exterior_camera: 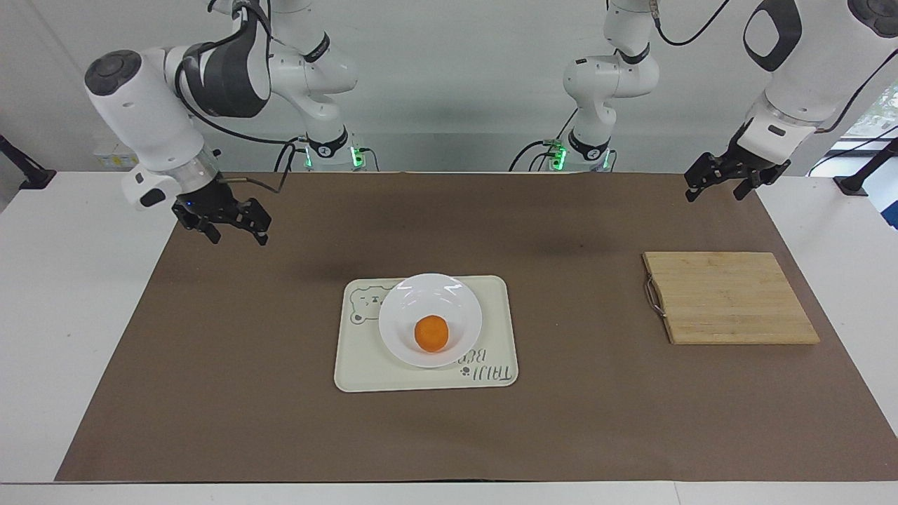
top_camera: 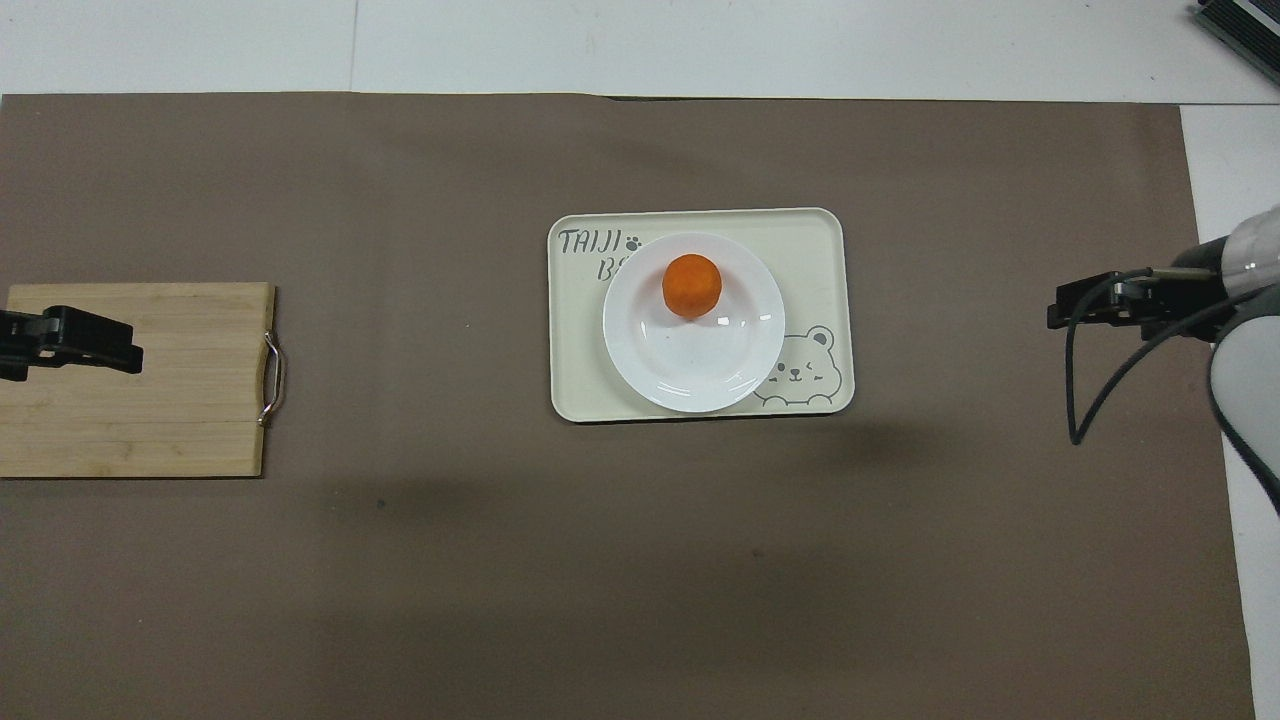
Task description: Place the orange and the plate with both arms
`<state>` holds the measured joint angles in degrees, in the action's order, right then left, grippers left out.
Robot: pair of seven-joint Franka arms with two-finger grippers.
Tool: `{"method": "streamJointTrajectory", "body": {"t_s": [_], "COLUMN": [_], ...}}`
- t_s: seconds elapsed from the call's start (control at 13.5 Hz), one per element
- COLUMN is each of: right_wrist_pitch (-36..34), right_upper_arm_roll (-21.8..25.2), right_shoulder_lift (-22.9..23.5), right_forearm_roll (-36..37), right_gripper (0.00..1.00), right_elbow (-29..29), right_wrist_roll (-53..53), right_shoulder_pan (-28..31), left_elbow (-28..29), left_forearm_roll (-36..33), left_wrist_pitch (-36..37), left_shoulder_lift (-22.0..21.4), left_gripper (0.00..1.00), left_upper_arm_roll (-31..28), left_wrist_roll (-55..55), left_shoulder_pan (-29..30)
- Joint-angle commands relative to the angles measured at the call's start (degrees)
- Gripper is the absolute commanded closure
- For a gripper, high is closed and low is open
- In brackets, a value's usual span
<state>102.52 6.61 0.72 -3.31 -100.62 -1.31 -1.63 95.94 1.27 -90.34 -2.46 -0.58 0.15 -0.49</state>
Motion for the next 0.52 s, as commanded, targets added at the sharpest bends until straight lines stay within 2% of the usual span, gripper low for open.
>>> {"method": "streamJointTrajectory", "body": {"t_s": [0.0, 0.22, 0.37, 0.45], "right_wrist_pitch": [-3.7, -12.1, -15.1, -15.2], "right_upper_arm_roll": [-0.7, -1.1, -1.5, -1.6], "right_shoulder_lift": [-2.6, -2.7, -2.8, -3.2], "right_forearm_roll": [2.7, 2.5, 2.7, 2.3], "right_gripper": [0.0, 0.0, 0.0, 0.0], "right_elbow": [1.7, 8.5, 11.9, 11.9], "right_wrist_roll": [-1.1, -1.1, -1.1, -1.1], "right_shoulder_pan": [0.4, 0.0, -0.4, -0.4], "left_elbow": [1.3, 1.3, 1.3, 1.3], "left_forearm_roll": [-1.0, -1.0, -1.0, -0.9], "left_wrist_pitch": [-0.7, -0.7, -0.7, -0.7], "left_shoulder_lift": [-1.3, -1.3, -1.3, -1.3], "left_gripper": [0.0, 0.0, 0.0, 0.0], "left_upper_arm_roll": [0.1, 0.1, 0.1, 0.1], "left_wrist_roll": [0.1, 0.1, 0.1, 0.1], "left_shoulder_pan": [0.1, 0.1, 0.1, 0.1]}}
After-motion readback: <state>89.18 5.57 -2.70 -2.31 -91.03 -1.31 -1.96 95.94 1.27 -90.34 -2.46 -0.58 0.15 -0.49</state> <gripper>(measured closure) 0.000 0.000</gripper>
